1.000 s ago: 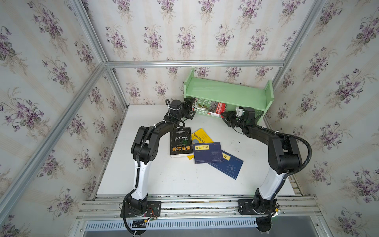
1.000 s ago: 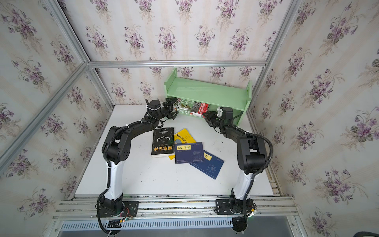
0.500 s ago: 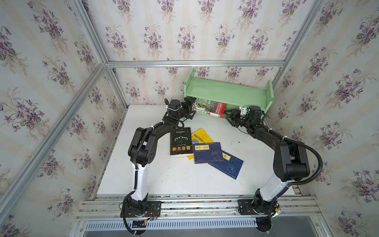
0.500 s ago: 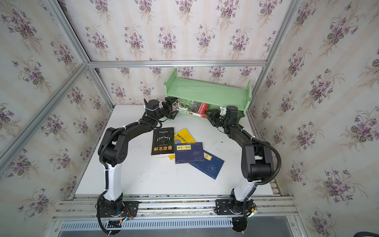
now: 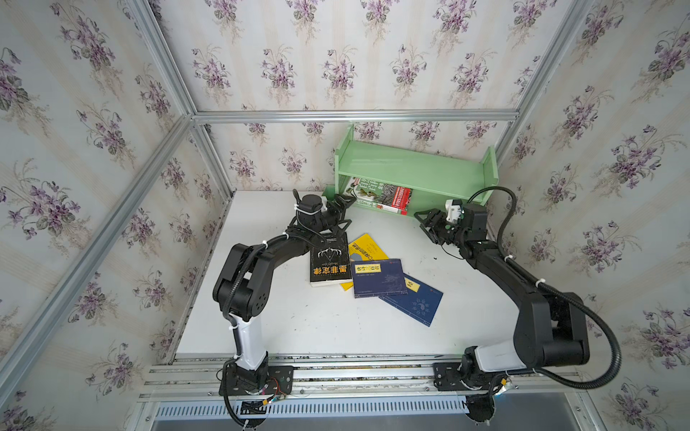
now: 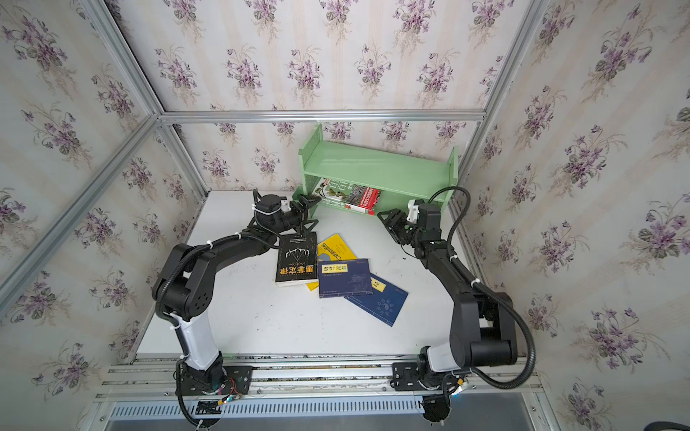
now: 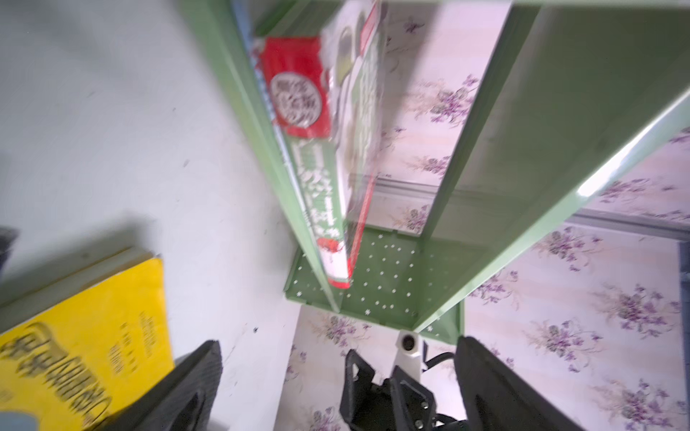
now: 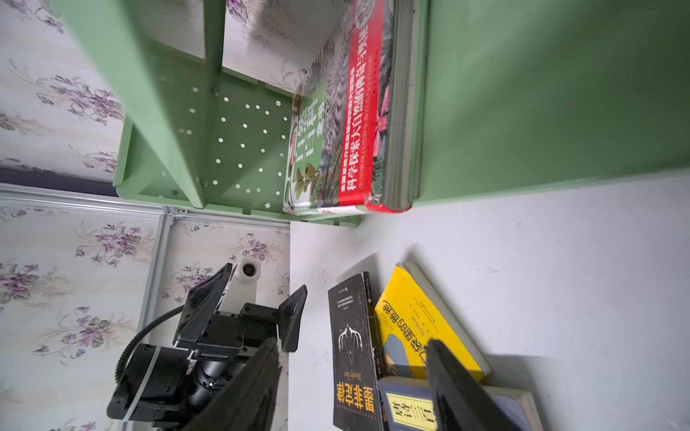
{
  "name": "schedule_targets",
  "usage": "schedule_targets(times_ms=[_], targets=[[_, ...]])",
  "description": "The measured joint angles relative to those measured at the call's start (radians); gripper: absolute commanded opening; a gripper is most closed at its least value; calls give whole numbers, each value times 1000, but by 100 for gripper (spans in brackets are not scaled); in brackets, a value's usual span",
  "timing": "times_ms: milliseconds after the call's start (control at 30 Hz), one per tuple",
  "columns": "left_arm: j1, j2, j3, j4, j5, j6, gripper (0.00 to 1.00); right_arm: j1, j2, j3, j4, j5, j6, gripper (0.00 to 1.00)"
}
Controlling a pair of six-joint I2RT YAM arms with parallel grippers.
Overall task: Stacking books/files
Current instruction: Move the book to the middle-left of the table.
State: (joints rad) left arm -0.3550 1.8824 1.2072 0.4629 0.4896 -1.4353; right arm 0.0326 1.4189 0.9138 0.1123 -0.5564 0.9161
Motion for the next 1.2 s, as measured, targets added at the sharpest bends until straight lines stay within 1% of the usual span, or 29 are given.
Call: schedule_targets(times_ms=[67, 133, 167, 267, 367, 567, 833, 1000, 1200], targets=[[-3, -40, -25, -78, 1, 80, 99, 21, -39, -34, -40, 35, -28, 71], [-13, -58, -16, -158, -7, 155, 99, 38, -67, -63, -76, 58, -45, 73], [-21, -61, -4, -197, -15, 190, 99, 46, -80, -80, -95, 76, -52, 76], [-53, -42, 50, -301, -35, 278, 99, 64, -130, -123, -137, 112, -61, 81], [-80, 2, 94, -377, -65, 325, 99, 75, -205, -158, -182, 155, -75, 84], [-122, 85, 148, -504, -130, 367, 99, 78, -343, -191, -300, 245, -107, 87], [-151, 195, 245, -628, -178, 419, 99, 79, -469, -261, -409, 308, -112, 89], [-142, 168, 222, -701, -267, 461, 100, 79, -500, -288, -431, 328, -111, 89], [-90, 60, 97, -760, -381, 477, 99, 78, -480, -302, -434, 332, -105, 88]])
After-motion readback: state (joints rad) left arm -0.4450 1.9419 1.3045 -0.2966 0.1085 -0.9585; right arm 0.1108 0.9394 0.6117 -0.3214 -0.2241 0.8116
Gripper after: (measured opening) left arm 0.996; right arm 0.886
